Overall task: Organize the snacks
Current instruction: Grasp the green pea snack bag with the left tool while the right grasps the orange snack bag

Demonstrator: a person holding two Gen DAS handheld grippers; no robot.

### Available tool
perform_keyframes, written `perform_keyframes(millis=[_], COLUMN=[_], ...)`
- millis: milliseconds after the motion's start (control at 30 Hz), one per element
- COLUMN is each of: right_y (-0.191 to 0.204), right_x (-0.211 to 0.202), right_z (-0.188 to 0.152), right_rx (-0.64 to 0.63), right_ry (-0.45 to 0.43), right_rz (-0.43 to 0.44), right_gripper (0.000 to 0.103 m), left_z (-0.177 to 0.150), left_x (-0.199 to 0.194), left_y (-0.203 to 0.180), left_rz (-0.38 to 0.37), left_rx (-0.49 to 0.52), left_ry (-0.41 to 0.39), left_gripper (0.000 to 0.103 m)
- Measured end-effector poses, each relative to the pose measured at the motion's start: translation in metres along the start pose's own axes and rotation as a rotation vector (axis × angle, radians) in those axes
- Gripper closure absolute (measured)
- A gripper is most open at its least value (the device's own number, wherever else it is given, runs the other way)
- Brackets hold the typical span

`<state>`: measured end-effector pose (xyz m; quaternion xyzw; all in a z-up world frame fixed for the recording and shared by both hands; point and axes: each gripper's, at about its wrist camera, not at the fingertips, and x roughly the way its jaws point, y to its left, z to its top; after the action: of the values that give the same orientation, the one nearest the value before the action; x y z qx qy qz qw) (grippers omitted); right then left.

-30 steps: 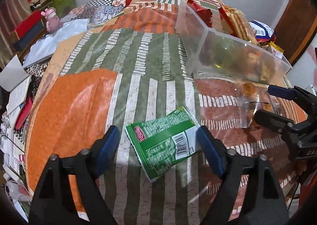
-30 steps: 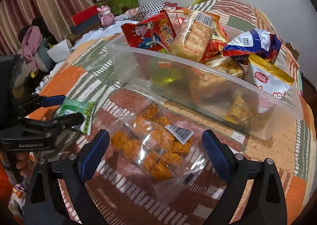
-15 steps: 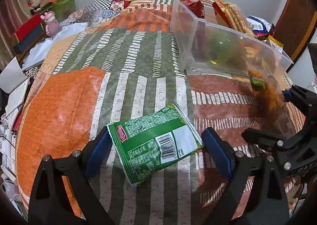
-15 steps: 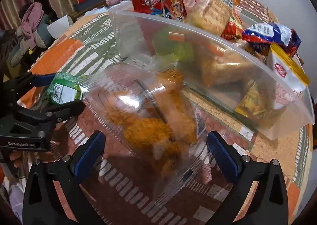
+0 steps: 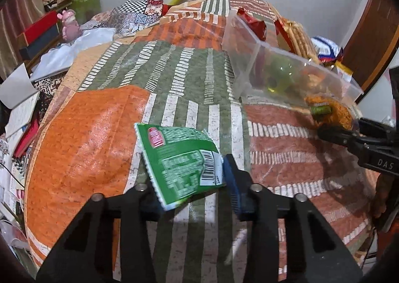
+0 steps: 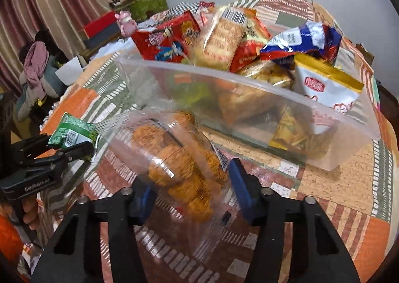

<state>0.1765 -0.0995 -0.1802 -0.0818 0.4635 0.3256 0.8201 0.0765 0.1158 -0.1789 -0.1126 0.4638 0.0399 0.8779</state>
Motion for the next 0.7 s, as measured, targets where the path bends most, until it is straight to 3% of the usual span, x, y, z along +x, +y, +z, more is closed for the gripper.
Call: perform_keyframes(millis=[67, 100, 233, 533, 700], right_y=[-0.001, -0.002, -0.002, -0.005, -0.007], right_x=[-0.005, -0.007, -0.014, -0.043, -0.055], right_z=[-0.001, -0.002, -0.002, 0.0, 0.004], right_rx=[0.008, 0.011, 0.023, 0.05, 0.062], right_ry=[-0.012, -0.014, -0.037, -0.119, -0.158], right_rz=[0.011, 0.015, 0.023, 0.034, 0.037], right_gripper=[0.063, 0.07, 0.076, 0.077, 0.077], left_z=[0.002, 0.004, 0.007, 0.018, 0.023], left_x=[-0.003, -0.005, -0.013, -0.037, -0.038], left_y=[0.0, -0.001, -0.009, -0.023, -0.03], left_rz=[-0.025, -0.042, -0.045, -0.075, -0.055], left_rx=[-0.008, -0.013, 0.004, 0.037, 0.067], left_ry=[-0.003, 0.002, -0.021, -0.097, -0.103], left_gripper=[0.088, 0.089, 0.09, 0.096, 0.096])
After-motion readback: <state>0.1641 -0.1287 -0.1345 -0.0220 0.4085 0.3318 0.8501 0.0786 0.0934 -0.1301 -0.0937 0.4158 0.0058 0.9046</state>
